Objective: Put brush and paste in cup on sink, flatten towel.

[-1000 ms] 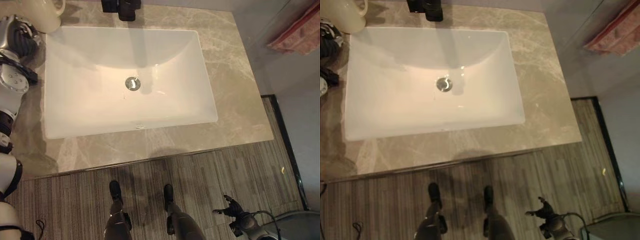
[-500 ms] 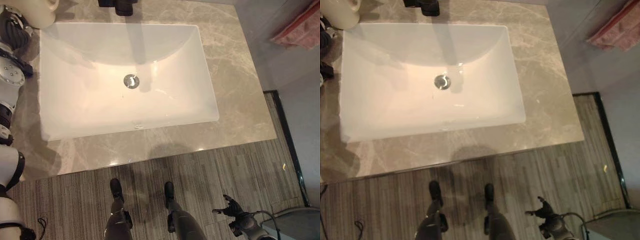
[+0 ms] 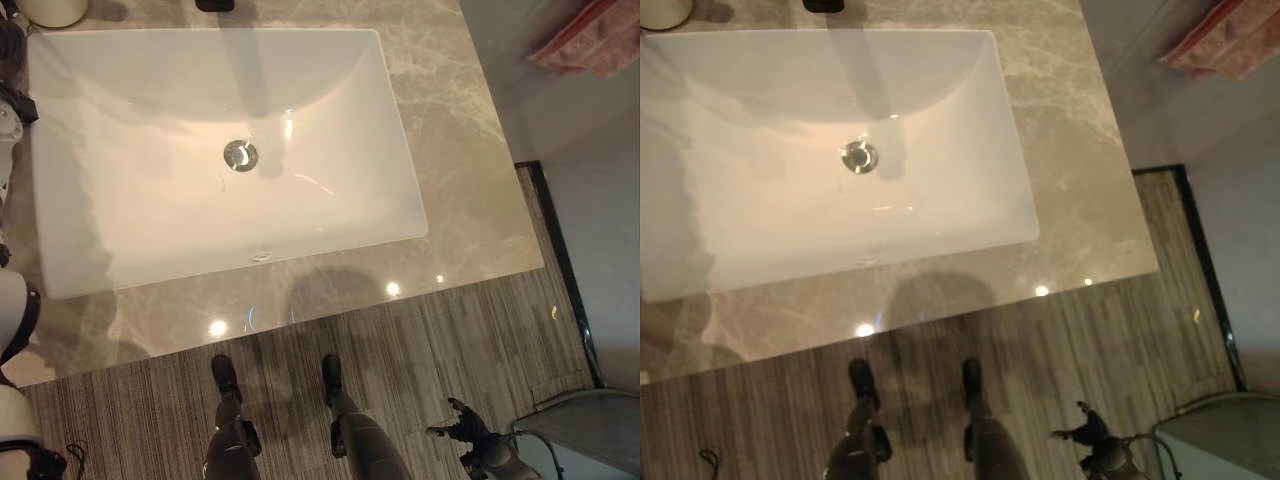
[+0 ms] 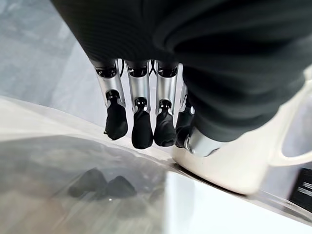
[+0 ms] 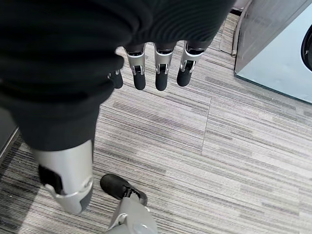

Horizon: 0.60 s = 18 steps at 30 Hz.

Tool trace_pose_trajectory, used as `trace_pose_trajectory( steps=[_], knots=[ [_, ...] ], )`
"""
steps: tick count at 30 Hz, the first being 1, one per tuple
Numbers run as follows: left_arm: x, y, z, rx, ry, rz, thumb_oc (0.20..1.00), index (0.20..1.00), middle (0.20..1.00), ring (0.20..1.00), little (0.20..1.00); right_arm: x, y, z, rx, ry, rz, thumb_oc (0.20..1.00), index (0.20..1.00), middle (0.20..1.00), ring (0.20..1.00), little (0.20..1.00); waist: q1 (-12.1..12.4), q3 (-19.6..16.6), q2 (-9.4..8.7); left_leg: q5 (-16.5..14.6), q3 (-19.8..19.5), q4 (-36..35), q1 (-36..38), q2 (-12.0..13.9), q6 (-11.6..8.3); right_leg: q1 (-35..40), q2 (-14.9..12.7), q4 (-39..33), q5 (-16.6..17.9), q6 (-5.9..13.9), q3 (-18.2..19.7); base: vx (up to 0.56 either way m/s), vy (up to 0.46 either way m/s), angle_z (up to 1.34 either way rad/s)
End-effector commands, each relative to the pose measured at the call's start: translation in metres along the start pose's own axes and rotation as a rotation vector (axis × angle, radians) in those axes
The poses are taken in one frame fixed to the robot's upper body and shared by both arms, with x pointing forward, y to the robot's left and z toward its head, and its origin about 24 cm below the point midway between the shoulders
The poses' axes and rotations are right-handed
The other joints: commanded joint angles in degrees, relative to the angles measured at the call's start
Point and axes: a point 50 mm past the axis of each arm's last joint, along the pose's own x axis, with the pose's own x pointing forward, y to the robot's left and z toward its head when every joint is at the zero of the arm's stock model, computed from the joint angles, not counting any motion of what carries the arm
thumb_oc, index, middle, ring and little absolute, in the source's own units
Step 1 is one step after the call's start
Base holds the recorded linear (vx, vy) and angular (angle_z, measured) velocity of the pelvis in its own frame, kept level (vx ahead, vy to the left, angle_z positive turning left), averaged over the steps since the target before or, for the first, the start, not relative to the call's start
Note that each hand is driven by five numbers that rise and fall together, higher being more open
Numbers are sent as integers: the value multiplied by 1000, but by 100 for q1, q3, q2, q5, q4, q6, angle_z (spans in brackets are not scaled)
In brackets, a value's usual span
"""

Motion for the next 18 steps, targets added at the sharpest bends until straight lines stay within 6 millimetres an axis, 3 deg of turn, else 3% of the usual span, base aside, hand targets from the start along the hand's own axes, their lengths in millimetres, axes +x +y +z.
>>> trace_pose_trajectory(
  steps=[1,14,18],
  knots=[
    [2,-5,12,-47,-21,22,200,200,200,200,200,-2,-10,-5,30,5,-26,1000,1000,1000,1000,1000,-2,229,23,-471,-201,32,442,91,-238,-358,-239,-1,627,434,4,0,0,0],
    [4,-10,20,-101,5,51,200,200,200,200,200,-5,-7,-18,36,53,-30,1000,1000,1000,1000,1000,-55,209,68,-493,-96,32,546,149,-265,-353,-180,-1,599,392,60,1,-8,0],
    [2,-10,11,-94,48,67,200,200,200,200,200,-5,-5,-17,37,49,-22,1000,1000,1000,1000,1000,-52,180,69,-483,-87,32,574,182,-276,-329,-155,-1,567,378,44,0,0,0]
  ],
)
